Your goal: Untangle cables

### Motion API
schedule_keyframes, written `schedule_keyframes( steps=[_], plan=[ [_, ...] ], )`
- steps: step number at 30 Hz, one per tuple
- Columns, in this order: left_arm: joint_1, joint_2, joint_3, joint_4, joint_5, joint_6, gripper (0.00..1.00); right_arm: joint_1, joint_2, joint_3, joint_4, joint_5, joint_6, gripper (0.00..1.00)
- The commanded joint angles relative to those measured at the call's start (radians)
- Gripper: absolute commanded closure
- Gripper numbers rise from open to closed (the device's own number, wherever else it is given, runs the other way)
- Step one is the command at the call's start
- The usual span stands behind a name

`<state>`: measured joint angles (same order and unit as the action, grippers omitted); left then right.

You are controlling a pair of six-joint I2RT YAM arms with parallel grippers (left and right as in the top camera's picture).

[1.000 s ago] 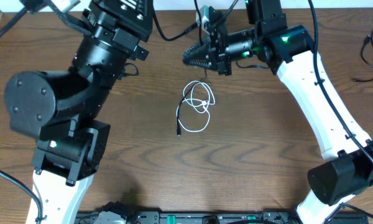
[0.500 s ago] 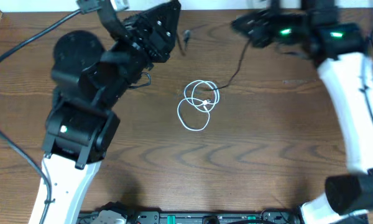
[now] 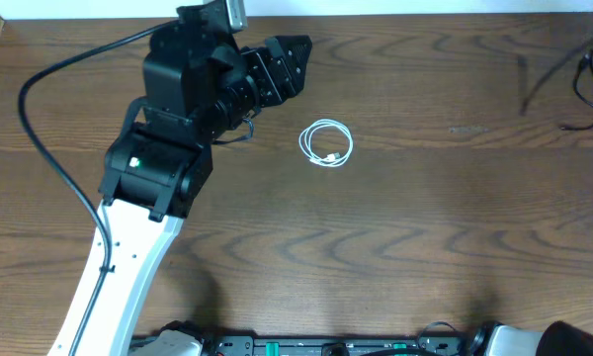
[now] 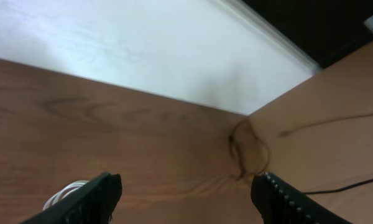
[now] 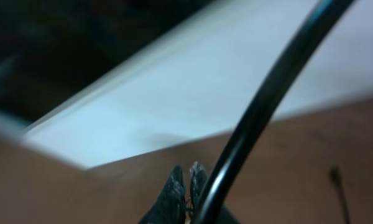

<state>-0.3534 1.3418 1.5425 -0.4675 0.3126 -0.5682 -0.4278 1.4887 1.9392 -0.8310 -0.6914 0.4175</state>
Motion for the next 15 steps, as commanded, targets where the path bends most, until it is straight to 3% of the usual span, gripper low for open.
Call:
schedule_keyframes(
  steps=[1,10,15],
  plan=[
    [0.005,0.022,0.015,-0.024,0.008,0.074,0.27,-0.089,0.029,0.000,-0.061,0.143,-0.009,0.99],
    [0.005,0.042,0.014,-0.049,0.008,0.082,0.27,-0.259,0.093,-0.003,-0.175,0.451,-0.060,0.99],
    [0.005,0.045,0.013,-0.056,0.008,0.082,0.27,-0.311,0.153,-0.003,-0.183,0.498,-0.060,0.99]
  ],
)
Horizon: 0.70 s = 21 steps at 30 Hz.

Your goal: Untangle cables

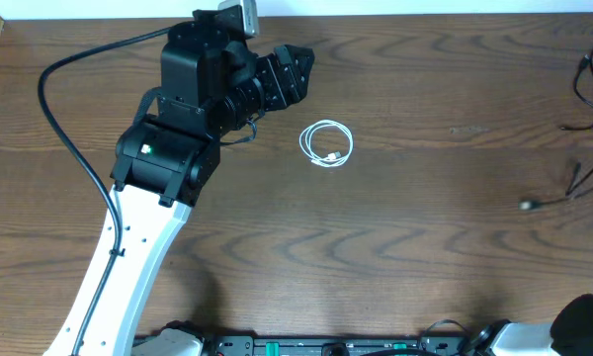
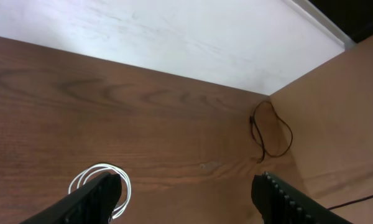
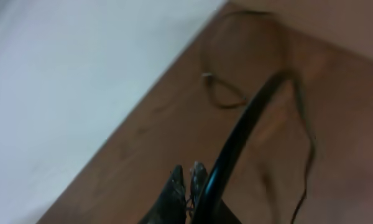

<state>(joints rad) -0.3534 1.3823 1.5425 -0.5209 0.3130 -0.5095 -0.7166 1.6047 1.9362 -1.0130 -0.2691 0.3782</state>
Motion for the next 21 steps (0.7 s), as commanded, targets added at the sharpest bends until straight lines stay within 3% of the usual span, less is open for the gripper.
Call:
schedule_keyframes(
  steps=[1,9,10,11,12,13,14,16,21],
  plan=[
    [0.005,0.005,0.013,-0.002,0.008,0.024,0.27,-0.030,0.052,0.000,0.000,0.077,-0.020,0.99],
    [0.005,0.011,0.013,-0.006,0.008,0.023,0.28,-0.036,0.170,0.000,0.073,0.073,-0.073,0.98],
    [0.005,0.011,0.013,-0.009,0.008,0.023,0.28,-0.035,0.182,0.000,0.084,0.060,-0.090,0.88],
    [0.005,0.012,0.013,-0.011,0.008,0.024,0.27,-0.034,0.188,0.000,0.090,0.037,-0.106,0.71],
    [0.005,0.013,0.013,-0.014,0.008,0.023,0.28,-0.034,0.192,0.000,0.095,0.005,-0.123,0.39],
    [0.005,0.014,0.013,-0.018,0.008,0.024,0.28,-0.034,0.192,0.000,0.097,-0.034,-0.137,0.19],
    [0.005,0.015,0.013,-0.021,0.008,0.024,0.28,-0.034,0.192,0.000,0.098,-0.071,-0.150,0.08],
    [0.005,0.018,0.013,-0.023,0.008,0.024,0.28,-0.033,0.188,0.000,0.099,-0.132,-0.160,0.01],
    [0.005,0.023,0.013,-0.025,0.008,0.025,0.27,0.001,0.181,0.000,0.065,-0.217,-0.191,0.01]
  ],
)
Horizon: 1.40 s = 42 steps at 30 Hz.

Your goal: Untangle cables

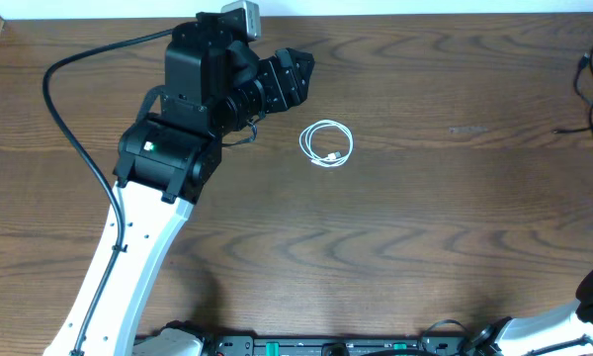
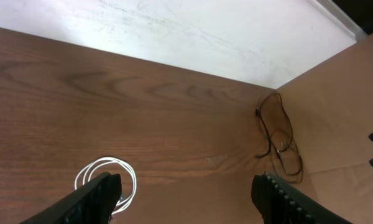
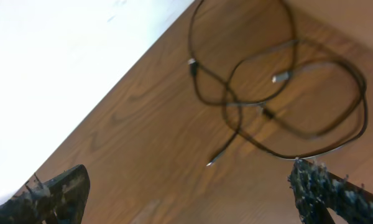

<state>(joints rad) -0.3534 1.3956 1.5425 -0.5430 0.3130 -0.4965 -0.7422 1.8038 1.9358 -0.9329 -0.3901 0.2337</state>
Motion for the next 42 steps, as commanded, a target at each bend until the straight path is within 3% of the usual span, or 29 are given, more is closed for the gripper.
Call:
schedule_keyframes(
  steps=[1,8,12,24,29,36,40,42],
  plan=[
    [0.005,0.011,0.013,-0.003,0.008,0.024,0.28,0.040,-0.018,0.001,-0.029,-0.114,-0.061,0.01],
    [0.007,0.011,0.013,-0.020,0.006,0.177,0.28,0.209,-0.018,0.000,-0.151,-0.126,-0.136,0.01],
    [0.039,0.011,0.013,-0.094,-0.098,0.182,0.28,0.367,-0.018,-0.010,-0.192,-0.119,-0.198,0.01],
    [0.221,0.011,0.013,-0.254,-0.135,0.182,0.29,0.811,0.106,-0.086,-0.145,0.060,-0.077,0.01],
    [0.226,0.011,0.013,-0.267,-0.135,0.182,0.27,0.935,0.232,-0.086,-0.096,0.100,-0.015,0.20],
    [0.226,0.013,0.013,-0.266,-0.135,0.182,0.28,1.051,0.359,-0.086,-0.065,0.221,0.098,0.27],
    [0.226,0.013,0.013,-0.266,-0.135,0.182,0.28,1.100,0.404,-0.086,-0.065,0.253,0.142,0.52],
    [0.226,0.014,0.013,-0.264,-0.135,0.182,0.28,1.123,0.423,-0.086,-0.065,0.280,0.167,0.55]
  ],
)
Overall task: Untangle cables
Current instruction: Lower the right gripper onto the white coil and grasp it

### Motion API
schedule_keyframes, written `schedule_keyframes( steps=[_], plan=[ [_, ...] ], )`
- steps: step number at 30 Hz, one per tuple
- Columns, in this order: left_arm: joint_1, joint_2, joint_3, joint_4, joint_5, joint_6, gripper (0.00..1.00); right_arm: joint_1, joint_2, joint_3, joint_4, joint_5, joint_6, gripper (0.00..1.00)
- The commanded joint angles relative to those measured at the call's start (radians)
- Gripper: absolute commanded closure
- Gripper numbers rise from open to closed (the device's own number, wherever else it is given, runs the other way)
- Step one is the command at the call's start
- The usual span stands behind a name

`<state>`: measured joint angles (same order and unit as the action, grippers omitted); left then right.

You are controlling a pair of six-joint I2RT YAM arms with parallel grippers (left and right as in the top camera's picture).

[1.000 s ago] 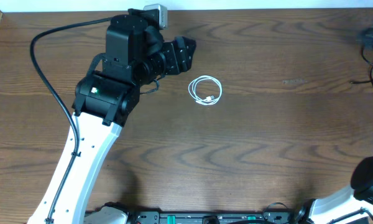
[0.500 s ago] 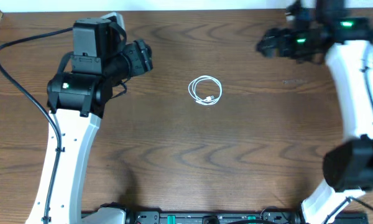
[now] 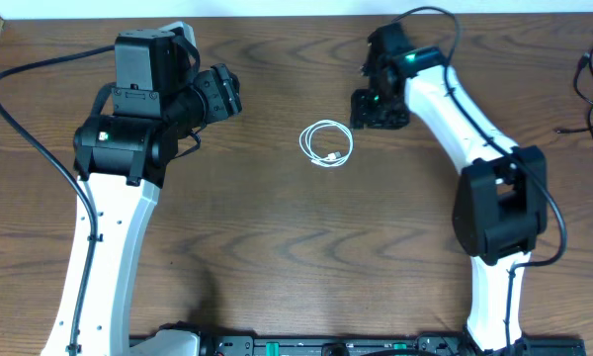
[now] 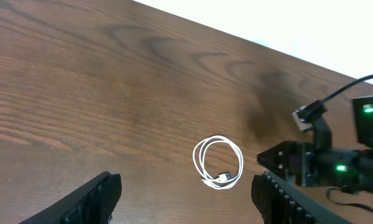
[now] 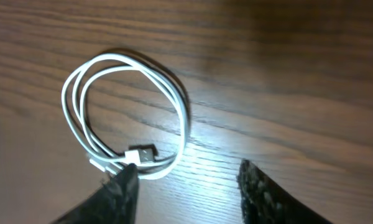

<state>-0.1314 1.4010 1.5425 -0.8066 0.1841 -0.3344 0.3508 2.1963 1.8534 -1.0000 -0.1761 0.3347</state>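
Note:
A small white cable (image 3: pixel 326 143) lies coiled on the wooden table (image 3: pixel 306 247), its USB plug inside the loop; it also shows as the coil (image 4: pixel 218 163) and the coil (image 5: pixel 127 118). My right gripper (image 3: pixel 378 109) hovers just right of the coil, open and empty; in its wrist view the gripper (image 5: pixel 186 193) has its left finger beside the plug. My left gripper (image 3: pixel 227 94) is open and empty, well left of the coil; its wrist view shows the gripper (image 4: pixel 185 199) wide apart above bare wood.
Black cables lie tangled at the table's far right edge. A white wall strip (image 3: pixel 306 8) runs along the back edge. Both white arms rise from the front edge of the table.
My right arm was out of the overhead view over the black cables at the far right; now it reaches in beside the white coil. My left gripper has moved back to the left.
My left gripper stood open near the white coil through every earlier moment. My right gripper was shut beside a black cable, then stood open over the black tangle. By now it is open next to the white coil, and the left has drawn away.

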Motion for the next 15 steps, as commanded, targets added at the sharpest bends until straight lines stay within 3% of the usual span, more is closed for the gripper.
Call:
schedule_keyframes(
  steps=[1,10,15],
  plan=[
    [0.004,0.010,0.013,0.000,-0.006,0.020,0.27,0.041,0.033,-0.004,0.002,0.078,0.078,0.55],
    [0.004,0.011,0.013,-0.002,-0.006,0.020,0.28,0.095,0.097,-0.005,-0.021,0.170,0.230,0.56],
    [0.004,0.011,0.013,-0.008,-0.006,0.020,0.28,0.104,0.131,-0.005,-0.010,0.170,0.260,0.65]
  ],
)
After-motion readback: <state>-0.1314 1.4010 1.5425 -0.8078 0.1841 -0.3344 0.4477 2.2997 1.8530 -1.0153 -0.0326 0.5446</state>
